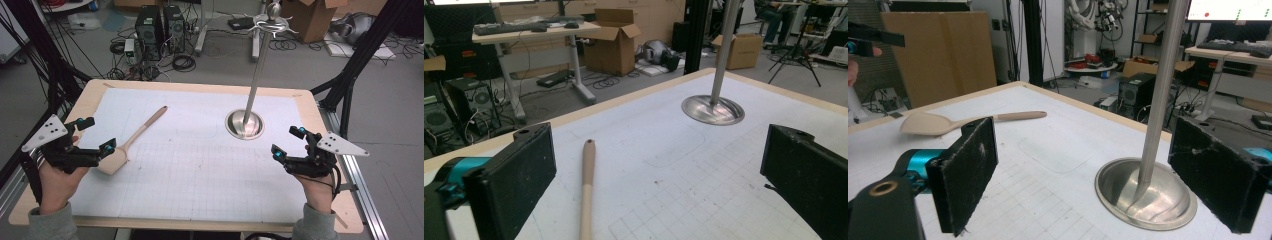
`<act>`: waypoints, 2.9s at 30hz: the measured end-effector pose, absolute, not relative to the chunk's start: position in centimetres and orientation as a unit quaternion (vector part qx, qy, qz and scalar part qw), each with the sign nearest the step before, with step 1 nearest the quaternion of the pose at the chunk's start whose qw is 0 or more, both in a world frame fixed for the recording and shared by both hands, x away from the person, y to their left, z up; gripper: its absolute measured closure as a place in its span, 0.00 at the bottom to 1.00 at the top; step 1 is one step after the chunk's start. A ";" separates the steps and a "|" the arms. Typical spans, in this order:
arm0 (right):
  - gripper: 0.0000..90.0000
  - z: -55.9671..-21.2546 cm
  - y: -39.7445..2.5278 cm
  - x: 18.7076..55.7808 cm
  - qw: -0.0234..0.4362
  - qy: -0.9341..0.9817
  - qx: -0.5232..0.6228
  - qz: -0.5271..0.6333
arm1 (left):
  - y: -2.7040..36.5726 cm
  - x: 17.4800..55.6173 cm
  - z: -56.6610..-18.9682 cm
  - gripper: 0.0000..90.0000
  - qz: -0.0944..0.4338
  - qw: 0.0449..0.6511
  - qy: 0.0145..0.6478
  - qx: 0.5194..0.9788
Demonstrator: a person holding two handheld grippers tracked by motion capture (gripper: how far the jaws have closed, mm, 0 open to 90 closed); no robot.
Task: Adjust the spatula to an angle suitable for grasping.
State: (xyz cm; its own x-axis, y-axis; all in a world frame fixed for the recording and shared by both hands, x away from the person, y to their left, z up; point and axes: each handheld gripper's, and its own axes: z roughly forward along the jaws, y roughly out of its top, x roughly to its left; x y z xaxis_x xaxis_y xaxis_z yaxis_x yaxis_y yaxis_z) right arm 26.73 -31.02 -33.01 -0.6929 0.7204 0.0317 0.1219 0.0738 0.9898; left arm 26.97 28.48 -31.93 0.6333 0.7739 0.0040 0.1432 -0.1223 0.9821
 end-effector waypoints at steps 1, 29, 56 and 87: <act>0.13 -33.0 -31.1 26.7 0.246 0.690 0.305 0.609 | 28.5 27.0 -31.9 0.02 0.274 0.575 0.329 0.697; 0.13 -33.3 -30.6 26.7 0.234 0.705 0.304 0.596 | 28.9 28.3 -32.7 0.02 0.277 0.556 0.350 0.701; 0.13 -33.7 -30.4 26.8 0.224 0.715 0.302 0.590 | 29.7 29.8 -34.7 0.38 0.256 0.546 0.372 0.705; 0.13 -34.0 -30.2 27.1 0.215 0.723 0.303 0.583 | 30.3 34.5 -38.1 0.70 0.169 0.475 0.419 0.755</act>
